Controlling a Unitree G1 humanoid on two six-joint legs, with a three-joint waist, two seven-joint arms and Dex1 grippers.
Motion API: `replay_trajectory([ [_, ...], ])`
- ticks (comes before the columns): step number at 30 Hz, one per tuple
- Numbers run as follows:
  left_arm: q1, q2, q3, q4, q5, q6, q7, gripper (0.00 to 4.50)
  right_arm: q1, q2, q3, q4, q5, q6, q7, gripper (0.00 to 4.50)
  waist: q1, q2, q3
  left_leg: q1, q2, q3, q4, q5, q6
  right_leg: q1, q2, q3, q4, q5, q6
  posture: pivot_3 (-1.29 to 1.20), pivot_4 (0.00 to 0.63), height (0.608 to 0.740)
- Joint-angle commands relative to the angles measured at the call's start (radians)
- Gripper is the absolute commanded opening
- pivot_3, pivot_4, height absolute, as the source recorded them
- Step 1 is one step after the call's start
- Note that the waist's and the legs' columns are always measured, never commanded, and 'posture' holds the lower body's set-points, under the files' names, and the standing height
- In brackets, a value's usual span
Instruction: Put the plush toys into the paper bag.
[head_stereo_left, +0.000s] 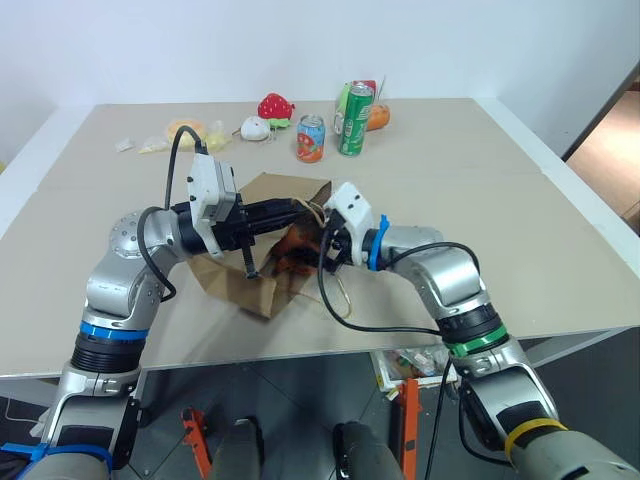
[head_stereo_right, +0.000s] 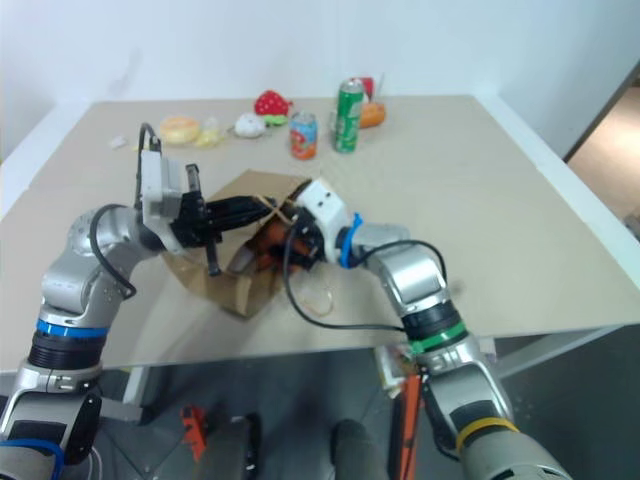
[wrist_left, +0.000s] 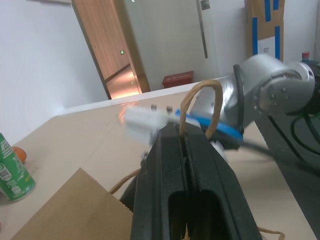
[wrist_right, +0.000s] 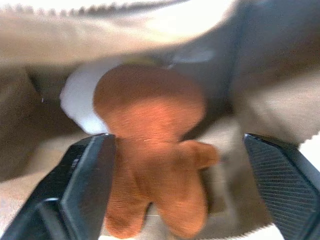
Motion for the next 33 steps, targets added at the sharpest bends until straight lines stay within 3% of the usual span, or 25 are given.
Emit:
replay_trajectory([
  [1,-0.037,-0.006,0.041,0.003,-0.038,0.02,0.023,0.0,0.008,-0.053,-0.087,-0.141,0.108,0.047,0.075,4.4,0.001,0.0,0.0,0.0,0.0,0.0,0.0,0.0,0.0,0.0,0.0,0.0,0.0,0.0,0.0,0.0,0.15,0.74],
  [6,-0.058,-0.013,0.074,0.024,-0.075,0.07,0.06,0.0,0.087,-0.148,-0.173,-0.275,0.238,0.102,0.148,4.4,0.002,0.0,0.0,0.0,0.0,-0.001,0.0,0.0,0.0,0.0,0.0,0.0,0.0,0.0,0.0,0.0,0.15,0.74],
  [11,-0.056,-0.011,0.076,0.013,-0.076,0.081,0.066,0.0,0.189,-0.279,-0.14,-0.257,0.176,0.096,0.146,4.4,0.002,0.0,0.0,0.0,0.0,0.0,0.0,0.0,0.0,0.001,0.0,0.0,0.0,0.0,0.0,0.0,0.15,0.74],
  [25,-0.051,-0.018,0.065,-0.016,-0.07,0.088,0.078,0.0,0.189,-0.141,-0.016,-0.11,0.063,0.105,-0.014,4.4,-0.001,0.0,0.0,0.0,0.0,-0.001,0.001,0.0,0.0,0.0,0.0,0.0,0.0,0.001,0.0,0.0,0.15,0.74],
  [28,-0.048,-0.016,0.065,-0.025,-0.07,0.091,0.084,0.0,0.19,-0.143,-0.013,-0.113,0.061,0.103,-0.006,3.76,0.0,0.0,0.0,0.0,0.0,-0.001,0.0,0.0,0.0,0.0,0.001,0.0,0.0,0.001,0.0,0.0,0.15,0.74],
  [33,-0.044,-0.012,0.065,-0.033,-0.068,0.092,0.089,0.0,0.193,-0.161,-0.026,-0.131,0.073,0.091,0.025,1.42,0.0,0.0,0.0,0.0,0.0,-0.001,0.0,0.0,0.0,0.0,0.001,0.0,0.0,0.001,0.0,0.0,0.15,0.74],
])
